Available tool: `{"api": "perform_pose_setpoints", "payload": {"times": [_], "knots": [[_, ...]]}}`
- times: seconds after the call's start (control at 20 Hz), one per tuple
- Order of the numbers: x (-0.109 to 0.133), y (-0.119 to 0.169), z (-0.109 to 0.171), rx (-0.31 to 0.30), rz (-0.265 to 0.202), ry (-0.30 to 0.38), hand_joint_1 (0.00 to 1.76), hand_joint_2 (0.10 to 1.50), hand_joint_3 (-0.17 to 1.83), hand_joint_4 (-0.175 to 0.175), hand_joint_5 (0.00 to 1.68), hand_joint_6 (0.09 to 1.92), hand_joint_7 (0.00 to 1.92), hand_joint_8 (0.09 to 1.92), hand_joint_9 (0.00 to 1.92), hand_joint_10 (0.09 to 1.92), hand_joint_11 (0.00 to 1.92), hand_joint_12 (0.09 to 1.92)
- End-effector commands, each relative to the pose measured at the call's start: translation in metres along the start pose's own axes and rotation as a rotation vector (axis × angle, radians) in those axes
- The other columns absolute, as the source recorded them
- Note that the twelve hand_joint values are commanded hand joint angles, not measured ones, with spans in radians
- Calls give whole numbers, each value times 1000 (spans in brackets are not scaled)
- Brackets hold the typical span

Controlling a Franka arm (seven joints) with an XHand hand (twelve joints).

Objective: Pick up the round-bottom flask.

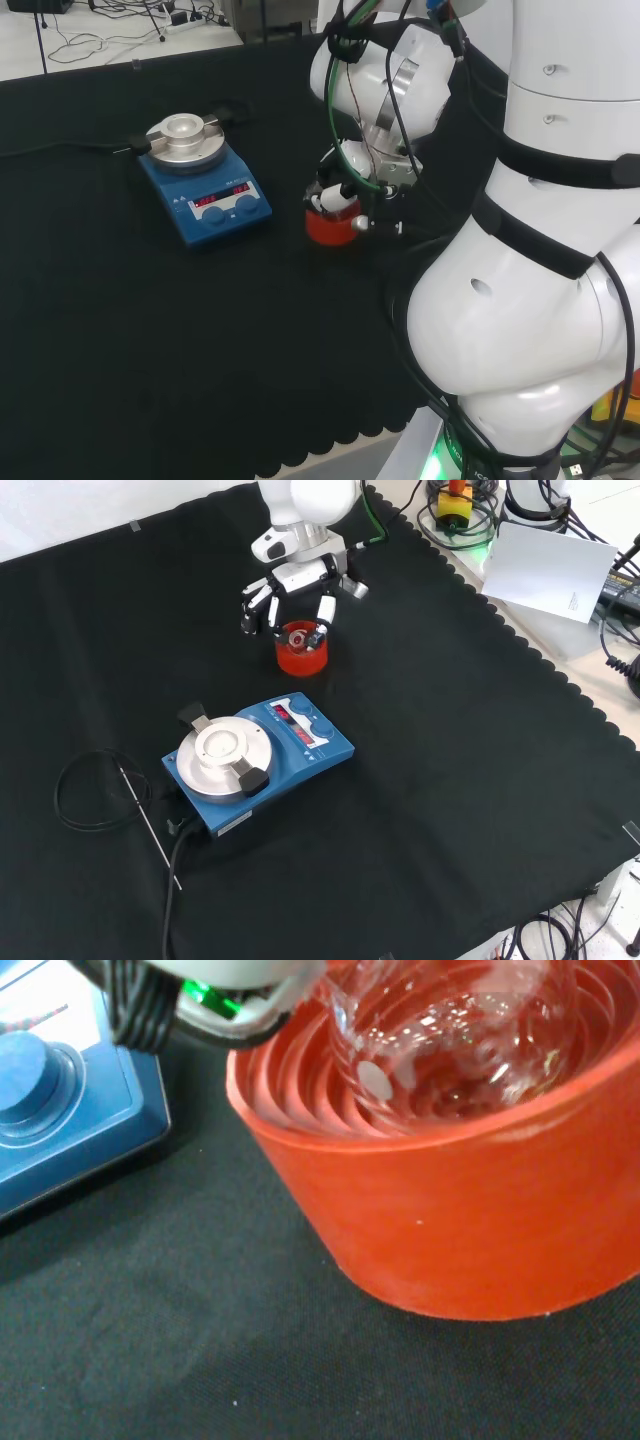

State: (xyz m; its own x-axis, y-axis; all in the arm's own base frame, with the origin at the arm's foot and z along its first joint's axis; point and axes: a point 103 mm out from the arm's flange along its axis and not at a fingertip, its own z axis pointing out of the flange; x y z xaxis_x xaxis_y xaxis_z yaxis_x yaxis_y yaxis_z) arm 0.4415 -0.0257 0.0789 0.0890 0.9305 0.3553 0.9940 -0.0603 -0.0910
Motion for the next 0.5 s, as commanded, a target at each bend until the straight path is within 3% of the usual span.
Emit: {"api": "perform_pose_setpoints", "payload": {"times": [0.05, 0.5], "knots": [[2, 0, -3, -7, 6, -1, 1102, 701, 623, 174, 1209, 771, 323, 658, 544, 621, 105, 1403], [-4, -8, -25, -26, 20, 31, 1110, 640, 759, 171, 1197, 855, 331, 656, 563, 611, 122, 1399]]}}
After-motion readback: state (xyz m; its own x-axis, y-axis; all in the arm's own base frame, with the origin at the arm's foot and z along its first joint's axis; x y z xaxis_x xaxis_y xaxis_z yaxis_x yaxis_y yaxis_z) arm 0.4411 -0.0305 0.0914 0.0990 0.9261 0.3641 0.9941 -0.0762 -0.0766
